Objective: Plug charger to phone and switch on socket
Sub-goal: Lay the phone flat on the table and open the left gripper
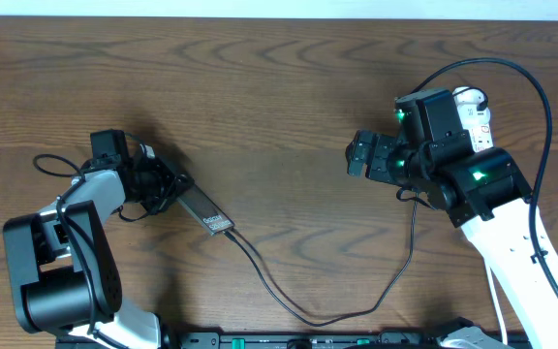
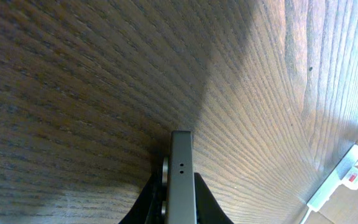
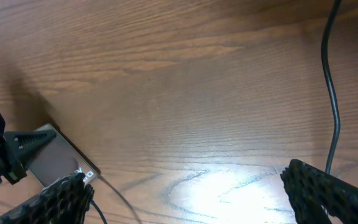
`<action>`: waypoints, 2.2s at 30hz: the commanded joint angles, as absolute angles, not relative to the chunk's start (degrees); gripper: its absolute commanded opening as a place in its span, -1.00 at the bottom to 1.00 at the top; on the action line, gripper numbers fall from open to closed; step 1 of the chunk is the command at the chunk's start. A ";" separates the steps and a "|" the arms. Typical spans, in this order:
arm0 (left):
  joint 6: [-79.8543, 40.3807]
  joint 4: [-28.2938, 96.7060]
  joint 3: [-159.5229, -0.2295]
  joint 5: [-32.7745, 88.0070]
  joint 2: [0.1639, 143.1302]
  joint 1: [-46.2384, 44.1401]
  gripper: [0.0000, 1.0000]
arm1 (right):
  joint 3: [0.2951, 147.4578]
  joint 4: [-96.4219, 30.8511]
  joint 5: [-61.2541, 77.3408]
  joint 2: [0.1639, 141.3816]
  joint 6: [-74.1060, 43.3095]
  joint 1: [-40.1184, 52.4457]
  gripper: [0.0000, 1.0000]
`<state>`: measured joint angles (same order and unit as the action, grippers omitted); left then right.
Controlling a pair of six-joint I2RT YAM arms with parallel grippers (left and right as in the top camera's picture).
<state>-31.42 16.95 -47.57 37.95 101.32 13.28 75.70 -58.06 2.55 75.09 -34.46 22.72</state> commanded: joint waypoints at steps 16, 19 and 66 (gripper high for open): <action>-30.63 17.96 -47.09 31.42 103.72 13.04 -0.66 | 76.16 -58.52 1.61 75.00 -33.74 22.59 0.98; -30.63 17.96 -47.09 31.42 103.72 13.04 -0.56 | 76.16 -58.52 1.58 75.00 -33.71 22.59 0.98; -30.65 23.94 -47.09 30.33 103.72 13.04 0.35 | 76.12 -58.54 1.37 75.00 -33.54 22.59 0.99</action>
